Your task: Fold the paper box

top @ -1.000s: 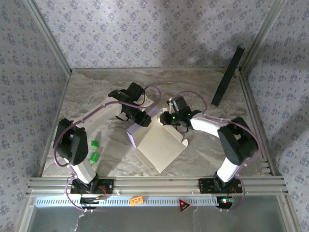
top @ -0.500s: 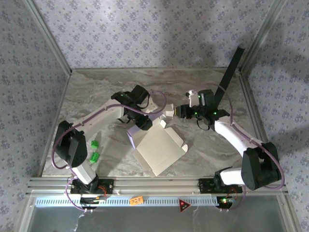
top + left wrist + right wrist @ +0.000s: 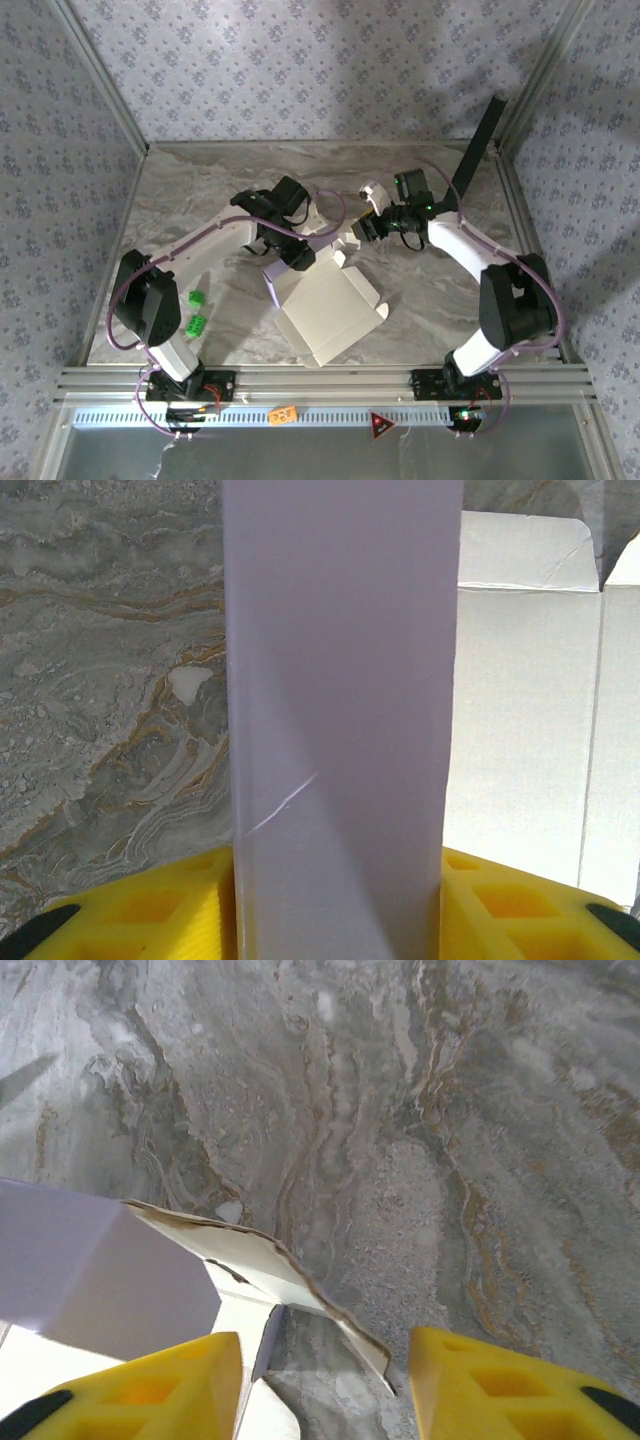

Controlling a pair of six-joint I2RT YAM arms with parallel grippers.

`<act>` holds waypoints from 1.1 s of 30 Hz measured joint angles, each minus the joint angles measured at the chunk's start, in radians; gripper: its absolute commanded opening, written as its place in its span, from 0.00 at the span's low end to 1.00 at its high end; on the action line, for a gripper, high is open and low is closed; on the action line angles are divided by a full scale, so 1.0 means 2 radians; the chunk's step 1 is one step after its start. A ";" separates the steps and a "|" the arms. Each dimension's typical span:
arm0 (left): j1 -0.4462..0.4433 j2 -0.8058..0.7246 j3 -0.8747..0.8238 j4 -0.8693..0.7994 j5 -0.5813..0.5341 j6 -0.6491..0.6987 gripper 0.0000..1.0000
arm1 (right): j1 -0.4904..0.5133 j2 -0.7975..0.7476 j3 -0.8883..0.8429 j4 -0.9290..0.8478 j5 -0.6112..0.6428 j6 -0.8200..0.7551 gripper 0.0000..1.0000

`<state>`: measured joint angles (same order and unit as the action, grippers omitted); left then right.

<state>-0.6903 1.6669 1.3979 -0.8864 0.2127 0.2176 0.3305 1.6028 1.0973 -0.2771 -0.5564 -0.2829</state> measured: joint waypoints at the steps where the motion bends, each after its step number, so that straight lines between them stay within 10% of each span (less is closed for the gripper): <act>1: 0.000 0.000 0.000 0.000 0.000 0.000 0.48 | 0.000 0.008 0.002 -0.004 -0.003 -0.003 0.40; 11: -0.002 0.000 0.000 0.000 -0.001 -0.001 0.48 | 0.024 0.005 -0.002 -0.025 0.019 -0.009 0.04; 33: -0.007 0.000 -0.016 0.027 -0.012 -0.050 0.46 | 0.164 -0.105 -0.100 0.045 0.267 0.280 0.00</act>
<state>-0.7040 1.6669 1.3663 -0.8318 0.1894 0.1173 0.6586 1.3918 0.8970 -0.1879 -0.0227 0.2768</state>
